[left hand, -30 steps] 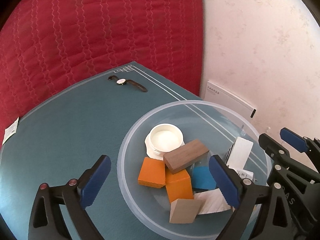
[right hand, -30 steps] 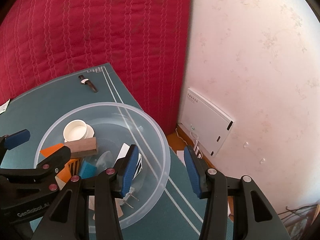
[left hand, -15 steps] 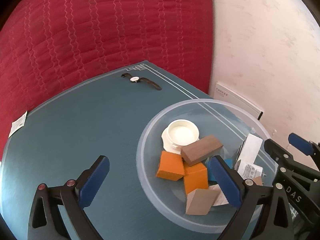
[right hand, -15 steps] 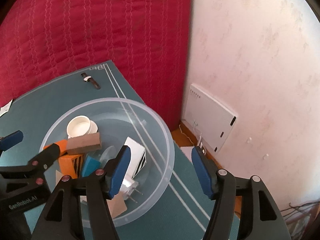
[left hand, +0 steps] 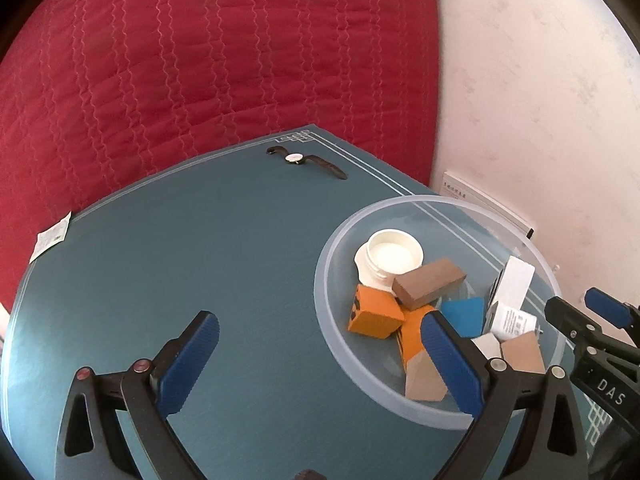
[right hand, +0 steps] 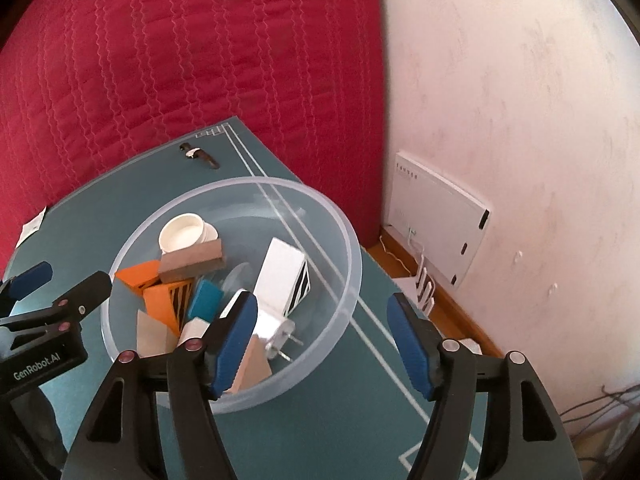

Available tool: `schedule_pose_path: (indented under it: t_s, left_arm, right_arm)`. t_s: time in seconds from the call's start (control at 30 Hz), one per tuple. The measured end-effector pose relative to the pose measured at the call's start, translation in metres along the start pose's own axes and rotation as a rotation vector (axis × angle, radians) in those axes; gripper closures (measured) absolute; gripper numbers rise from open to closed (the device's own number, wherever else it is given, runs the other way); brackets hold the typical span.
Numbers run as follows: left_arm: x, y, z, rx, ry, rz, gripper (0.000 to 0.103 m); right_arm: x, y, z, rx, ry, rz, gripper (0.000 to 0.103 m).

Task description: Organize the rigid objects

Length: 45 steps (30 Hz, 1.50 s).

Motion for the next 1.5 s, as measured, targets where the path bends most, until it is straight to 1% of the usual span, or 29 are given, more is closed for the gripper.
schedule_pose_path:
  t_s: [0.53, 0.7, 0.93, 1.27, 1.5]
  left_arm:
    - [0.018, -0.016, -0.025, -0.018, -0.001, -0.04, 0.0]
    - [0.018, -0.021, -0.03, -0.025, -0.008, -0.037, 0.0]
    - [0.018, -0.026, -0.032, -0.025, -0.018, -0.033, 0.0]
    - [0.014, -0.033, -0.03, 0.005, -0.035, -0.031, 0.0]
    - [0.01, -0.034, -0.03, 0.002, -0.037, -0.022, 0.0]
  right_arm:
    - [0.012, -0.02, -0.02, -0.006, 0.01, -0.032, 0.033]
    - [0.011, -0.025, -0.025, -0.008, 0.013, -0.039, 0.03]
    - [0.014, -0.03, -0.023, 0.003, 0.021, -0.056, 0.029]
    - [0.016, -0.034, -0.026, 0.005, 0.03, -0.078, 0.029]
    - [0.019, -0.039, -0.027, 0.008, 0.028, -0.092, 0.029]
Point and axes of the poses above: each gripper's, at about its wrist camera, not at the fingertips, and z roughly the way its jaws point, x to its left, y to its top, the point moved 9 cm from there along z, roughly the way its jaws point, and after that the axes turned 9 degrees about -y, right-handed, at the moved point
